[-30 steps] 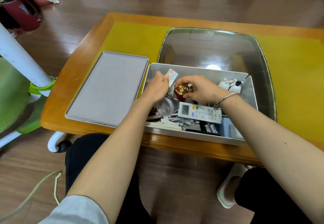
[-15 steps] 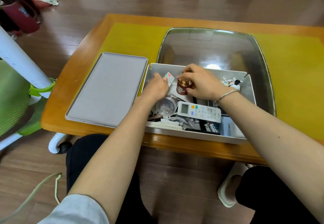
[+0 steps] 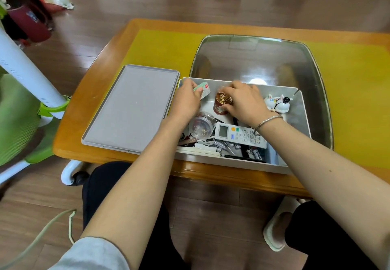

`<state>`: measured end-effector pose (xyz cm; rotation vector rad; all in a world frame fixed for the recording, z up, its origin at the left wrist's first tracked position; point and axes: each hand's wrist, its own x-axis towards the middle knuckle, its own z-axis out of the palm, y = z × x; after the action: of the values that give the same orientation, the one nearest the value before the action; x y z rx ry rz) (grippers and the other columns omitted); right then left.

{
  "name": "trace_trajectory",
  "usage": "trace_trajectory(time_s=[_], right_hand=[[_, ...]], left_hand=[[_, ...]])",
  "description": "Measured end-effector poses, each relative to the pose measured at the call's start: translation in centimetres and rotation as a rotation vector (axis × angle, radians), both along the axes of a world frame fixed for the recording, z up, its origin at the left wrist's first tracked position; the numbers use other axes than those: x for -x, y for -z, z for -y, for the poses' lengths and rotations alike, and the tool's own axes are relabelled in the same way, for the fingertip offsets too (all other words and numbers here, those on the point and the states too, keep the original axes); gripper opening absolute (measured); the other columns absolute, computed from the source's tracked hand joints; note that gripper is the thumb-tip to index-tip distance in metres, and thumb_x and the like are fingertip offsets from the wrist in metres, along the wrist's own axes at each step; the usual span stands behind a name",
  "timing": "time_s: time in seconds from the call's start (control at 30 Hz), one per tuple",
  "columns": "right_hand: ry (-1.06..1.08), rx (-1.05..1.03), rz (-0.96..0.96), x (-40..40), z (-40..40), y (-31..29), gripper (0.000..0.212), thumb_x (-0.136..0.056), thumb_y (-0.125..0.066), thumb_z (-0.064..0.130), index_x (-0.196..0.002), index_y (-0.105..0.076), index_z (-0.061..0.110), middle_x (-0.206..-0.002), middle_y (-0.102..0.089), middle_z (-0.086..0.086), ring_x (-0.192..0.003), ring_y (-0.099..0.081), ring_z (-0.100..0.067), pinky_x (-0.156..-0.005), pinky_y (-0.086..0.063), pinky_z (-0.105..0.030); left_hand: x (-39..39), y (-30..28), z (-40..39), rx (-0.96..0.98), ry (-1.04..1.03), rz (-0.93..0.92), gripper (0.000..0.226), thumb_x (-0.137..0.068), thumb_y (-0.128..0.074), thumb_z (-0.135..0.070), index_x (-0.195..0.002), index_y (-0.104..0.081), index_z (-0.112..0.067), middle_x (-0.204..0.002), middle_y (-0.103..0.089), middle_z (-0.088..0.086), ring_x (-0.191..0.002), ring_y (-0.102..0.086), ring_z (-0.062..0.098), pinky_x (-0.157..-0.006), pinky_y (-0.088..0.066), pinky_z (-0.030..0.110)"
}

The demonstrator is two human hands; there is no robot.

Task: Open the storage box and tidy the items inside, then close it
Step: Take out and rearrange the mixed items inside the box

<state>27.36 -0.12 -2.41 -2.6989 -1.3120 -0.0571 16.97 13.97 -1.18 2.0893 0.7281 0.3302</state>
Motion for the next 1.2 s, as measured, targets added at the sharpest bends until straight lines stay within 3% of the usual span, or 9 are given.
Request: trace_trajectory(time_s=[0.13,0.27,0.47,0.6,0.7,0.77,0.9,1.03,1.2], right_hand=[[0.002,-0.034,-0.033,0.2,0.5,-0.4,0.058,-0.078,-0.069,0.041,-0.130,-0.047,0.028,-0.122,-0.050,-0.002,-0.116,-0.047,-0.027,-0.094,-0.029,-0.042],[0.043,-0.230,-0.030,0.7,0.7,-1.7,0.043,-0.090,-0.054,0.044,-0.128,-0.052,0.023,-0.119,-0.060,0.000,-0.115,-0.047,-0.025,-0.093,-0.028,-0.041],[0.089,-0.511,-0.475,1.7,-0.2,-2.9,0.024,-0.092,-0.058,0.026,-0.112,-0.065,0.016,-0.092,-0.067,0.001,-0.087,-0.059,-0.013,-0.085,-0.046,-0.031],[0.041,-0.565,-0.533,1.7,-0.2,-2.9,0.022,-0.091,-0.059,0.016,-0.111,-0.068,0.012,-0.093,-0.068,-0.003,-0.086,-0.060,-0.013,-0.081,-0.047,-0.026],[0.082,-0.600,-0.563,1.4,-0.8,-2.8,0.020,-0.090,-0.061,0.016,-0.108,-0.068,0.012,-0.090,-0.069,-0.002,-0.083,-0.061,-0.014,-0.083,-0.049,-0.031],[0.130,-0.647,-0.605,1.2,-1.4,-2.8,0.011,-0.087,-0.064,0.015,-0.098,-0.065,0.014,-0.076,-0.063,0.000,-0.071,-0.056,-0.012,-0.076,-0.050,-0.031],[0.155,-0.651,-0.639,0.9,-2.1,-2.9,0.004,-0.083,-0.069,0.015,-0.083,-0.066,0.016,-0.066,-0.062,0.002,-0.067,-0.057,-0.010,-0.072,-0.051,-0.030],[0.127,-0.565,-0.506,0.6,-1.8,-2.6,0.012,-0.083,-0.069,0.021,-0.094,-0.070,0.016,-0.083,-0.067,0.002,-0.075,-0.058,-0.010,-0.073,-0.047,-0.025],[0.111,-0.323,-0.239,-0.1,-0.3,-2.0,0.024,-0.088,-0.060,0.032,-0.108,-0.065,0.021,-0.110,-0.063,-0.002,-0.105,-0.055,-0.021,-0.095,-0.041,-0.041]], left_hand=[[0.2,-0.7,-0.4,0.014,-0.011,0.037,0.013,-0.099,-0.045,-0.016,-0.097,-0.057,-0.011,-0.103,-0.066,0.014,-0.081,-0.068,0.030,-0.075,-0.056,0.046],[0.4,-1.0,-0.5,0.098,0.074,0.056,0.018,-0.101,-0.040,-0.009,-0.109,-0.055,-0.007,-0.114,-0.062,0.015,-0.083,-0.068,0.027,-0.073,-0.058,0.045],[0.5,-1.0,0.7,0.244,0.264,0.079,0.013,-0.100,-0.042,-0.008,-0.106,-0.053,-0.011,-0.093,-0.059,-0.002,-0.082,-0.064,0.014,-0.075,-0.053,0.029],[0.8,-0.7,0.2,-0.040,0.304,0.061,0.019,-0.091,-0.061,-0.011,-0.111,-0.063,-0.011,-0.102,-0.065,-0.002,-0.090,-0.060,0.010,-0.080,-0.045,0.022],[0.9,-0.7,-0.2,-0.242,0.409,0.051,0.055,-0.080,-0.075,-0.012,-0.130,-0.053,-0.015,-0.119,-0.060,-0.002,-0.103,-0.054,0.010,-0.088,-0.042,0.020],[1.0,-0.7,-0.4,-0.259,0.484,0.063,0.072,-0.075,-0.077,-0.008,-0.137,-0.043,-0.023,-0.115,-0.055,-0.008,-0.097,-0.050,0.004,-0.081,-0.040,0.016],[1.0,-0.5,-1.3,-0.286,0.485,0.073,0.068,-0.076,-0.074,-0.007,-0.133,-0.044,-0.029,-0.097,-0.053,-0.018,-0.089,-0.052,0.002,-0.076,-0.042,0.018],[0.8,-0.4,-2.0,-0.378,0.465,-0.002,0.060,-0.071,-0.082,-0.025,-0.122,-0.050,-0.023,-0.084,-0.052,-0.018,-0.077,-0.054,0.008,-0.062,-0.037,0.022],[-1.1,-0.4,-1.6,-0.487,0.381,-0.175,0.056,-0.069,-0.082,-0.032,-0.112,-0.052,-0.012,-0.105,-0.063,0.006,-0.094,-0.059,0.025,-0.076,-0.049,0.035]])
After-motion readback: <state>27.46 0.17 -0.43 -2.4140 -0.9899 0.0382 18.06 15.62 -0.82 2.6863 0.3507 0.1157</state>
